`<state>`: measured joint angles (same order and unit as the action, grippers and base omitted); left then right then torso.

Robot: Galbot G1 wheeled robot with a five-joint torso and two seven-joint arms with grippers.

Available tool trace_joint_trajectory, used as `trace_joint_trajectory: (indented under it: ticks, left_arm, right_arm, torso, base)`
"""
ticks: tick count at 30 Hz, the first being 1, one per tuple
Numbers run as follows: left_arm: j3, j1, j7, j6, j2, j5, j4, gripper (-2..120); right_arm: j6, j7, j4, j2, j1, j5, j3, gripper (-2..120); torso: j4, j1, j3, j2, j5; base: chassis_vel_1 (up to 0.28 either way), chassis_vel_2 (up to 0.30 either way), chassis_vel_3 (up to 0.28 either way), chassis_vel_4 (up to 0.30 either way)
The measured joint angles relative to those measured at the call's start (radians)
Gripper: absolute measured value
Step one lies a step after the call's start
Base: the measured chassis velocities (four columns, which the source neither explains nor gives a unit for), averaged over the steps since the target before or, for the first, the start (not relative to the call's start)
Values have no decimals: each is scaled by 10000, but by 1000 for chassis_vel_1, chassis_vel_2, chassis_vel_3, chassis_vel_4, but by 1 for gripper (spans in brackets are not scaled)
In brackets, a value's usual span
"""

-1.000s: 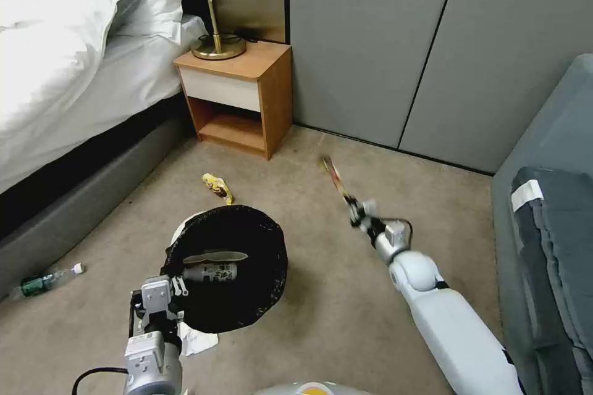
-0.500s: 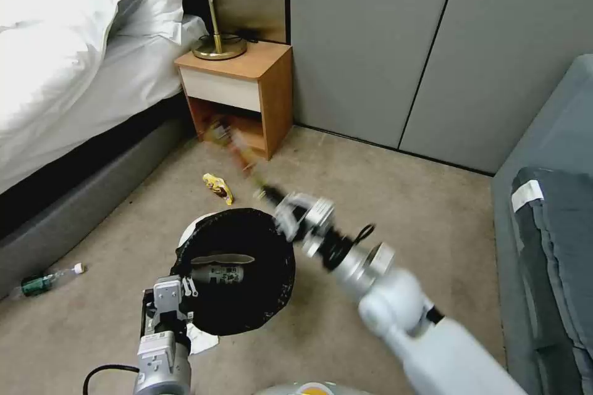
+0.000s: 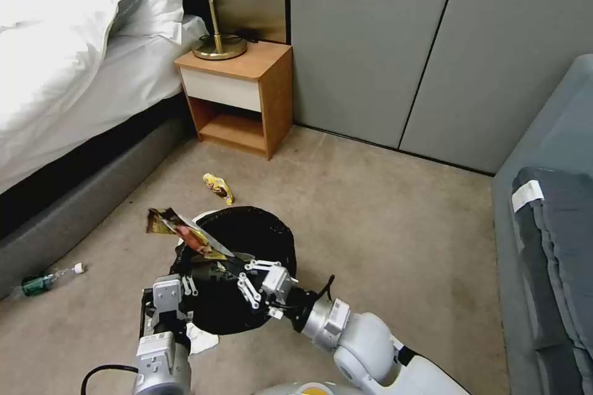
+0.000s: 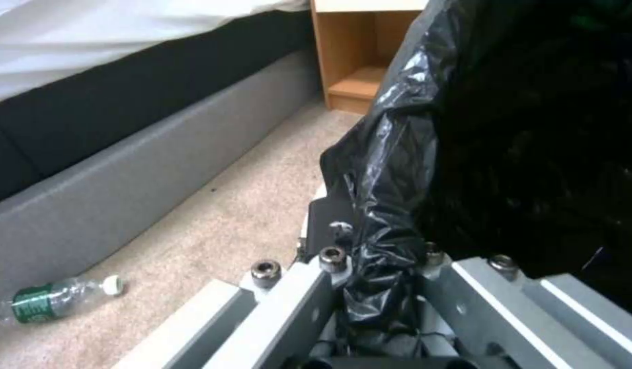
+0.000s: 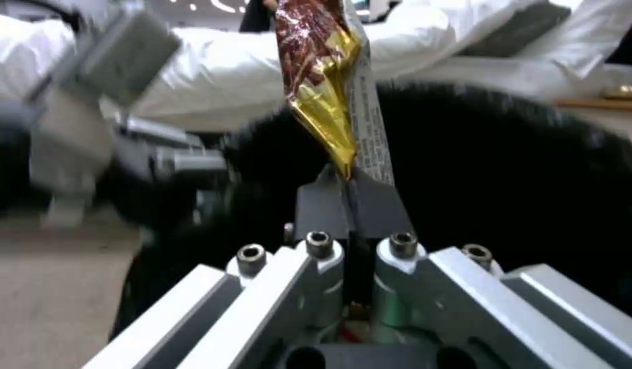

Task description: Pick up the trash bin, then pick up the garbage from the floor and place it into the trash bin.

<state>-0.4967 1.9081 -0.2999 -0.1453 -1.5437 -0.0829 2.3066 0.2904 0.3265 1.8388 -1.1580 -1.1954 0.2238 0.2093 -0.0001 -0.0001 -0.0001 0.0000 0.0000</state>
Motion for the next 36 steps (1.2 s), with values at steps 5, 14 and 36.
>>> trace_joint_trajectory:
  ticks: [5,14,36]
  left_arm:
    - [-14,-39,0,-27,25,31,28,0]
    - [-90,-78,0,-71,52,158,63,0]
    - [-100,-183,3,-139,75,207,63,0]
  right_arm:
    - [152,142,-198,44,-210,-33,-222,0]
    - [150,348,-215,206,-476,-64,-537,6]
    - [20,371,219,641,-597,21,-627,84]
  torso:
    - [1,0,0,0,1]
    - [1,0,0,0,0]
    - [1,0,1,0,1]
  base:
    - [0,0,0,0]
    - [0,0,0,0]
    - [0,0,0,0]
